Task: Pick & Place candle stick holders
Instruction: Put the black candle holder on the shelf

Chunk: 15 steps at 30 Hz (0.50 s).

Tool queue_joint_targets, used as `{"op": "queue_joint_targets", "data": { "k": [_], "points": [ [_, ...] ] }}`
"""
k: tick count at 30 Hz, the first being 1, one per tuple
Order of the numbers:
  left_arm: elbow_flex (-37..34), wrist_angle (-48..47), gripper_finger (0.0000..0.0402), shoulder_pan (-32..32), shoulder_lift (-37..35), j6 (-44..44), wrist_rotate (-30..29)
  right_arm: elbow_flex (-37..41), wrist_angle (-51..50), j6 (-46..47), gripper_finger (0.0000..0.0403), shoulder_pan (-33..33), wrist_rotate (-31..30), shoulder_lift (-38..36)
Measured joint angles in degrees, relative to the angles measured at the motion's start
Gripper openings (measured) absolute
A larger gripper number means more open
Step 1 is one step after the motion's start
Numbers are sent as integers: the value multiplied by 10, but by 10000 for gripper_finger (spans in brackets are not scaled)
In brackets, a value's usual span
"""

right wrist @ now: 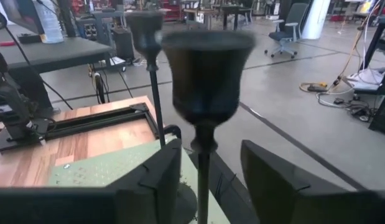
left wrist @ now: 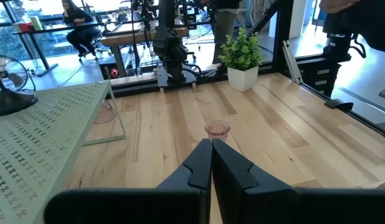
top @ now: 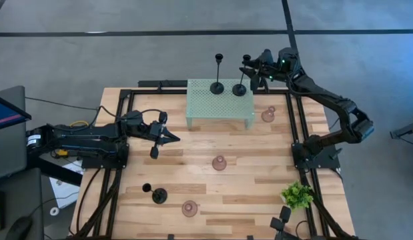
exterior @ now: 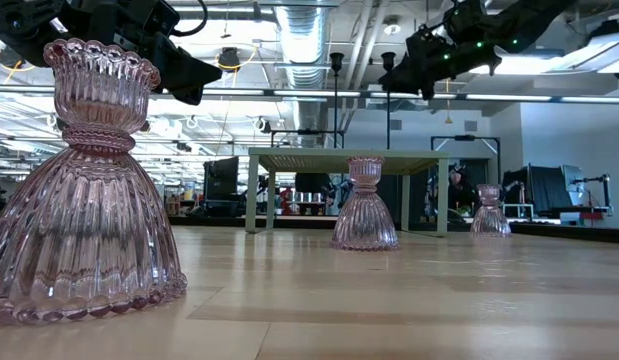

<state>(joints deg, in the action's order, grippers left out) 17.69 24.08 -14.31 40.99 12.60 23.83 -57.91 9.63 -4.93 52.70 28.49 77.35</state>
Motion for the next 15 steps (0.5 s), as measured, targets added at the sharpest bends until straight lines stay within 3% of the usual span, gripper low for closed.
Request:
{"op": "queue_joint_targets", "data": {
  "k": [8, 15],
  "points": [
    [0, 0, 11, 0, 0, 0, 0, 0, -27, -1, 228, 19, 0, -40],
    [0, 0, 11, 0, 0, 0, 0, 0, -147, -7, 237, 41, 0, -112]
  ]
}}
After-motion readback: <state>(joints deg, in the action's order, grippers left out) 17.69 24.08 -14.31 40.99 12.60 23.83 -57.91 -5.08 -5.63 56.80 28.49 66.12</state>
